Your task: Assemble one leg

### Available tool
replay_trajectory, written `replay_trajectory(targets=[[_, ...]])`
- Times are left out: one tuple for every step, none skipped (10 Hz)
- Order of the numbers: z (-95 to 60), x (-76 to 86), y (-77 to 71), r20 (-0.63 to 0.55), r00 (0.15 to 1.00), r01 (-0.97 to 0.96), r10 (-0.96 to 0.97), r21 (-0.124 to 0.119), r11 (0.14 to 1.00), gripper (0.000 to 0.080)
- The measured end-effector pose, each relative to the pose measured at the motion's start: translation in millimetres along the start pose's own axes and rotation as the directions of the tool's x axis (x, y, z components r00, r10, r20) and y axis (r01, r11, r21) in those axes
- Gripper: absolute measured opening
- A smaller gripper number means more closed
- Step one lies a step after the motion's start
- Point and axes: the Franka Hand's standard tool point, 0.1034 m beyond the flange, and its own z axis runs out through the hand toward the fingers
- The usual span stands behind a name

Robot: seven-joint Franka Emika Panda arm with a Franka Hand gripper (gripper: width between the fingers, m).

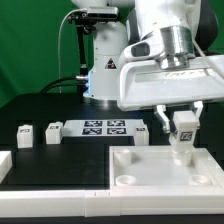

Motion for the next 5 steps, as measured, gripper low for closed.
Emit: replay_trajectory(targets=[[5.1, 5.9, -5.2, -0.007, 1.000, 0.004, -0.004, 0.007, 1.000, 0.0290], [8.3, 13.3, -9.5, -0.013, 1.000, 0.008, -0.007, 0.012, 1.000, 0.0290], [9.9, 22.0, -12.3, -0.021, 1.000, 0.010, -0.010, 0.016, 1.000, 0.0290], [13.1, 30.1, -12.5, -0.027, 1.000, 0.014, -0.013, 0.018, 1.000, 0.0290], [16.1, 38.1, -12.6, -0.035, 0.999, 0.034, -0.033, 0.019, 0.999, 0.0290]])
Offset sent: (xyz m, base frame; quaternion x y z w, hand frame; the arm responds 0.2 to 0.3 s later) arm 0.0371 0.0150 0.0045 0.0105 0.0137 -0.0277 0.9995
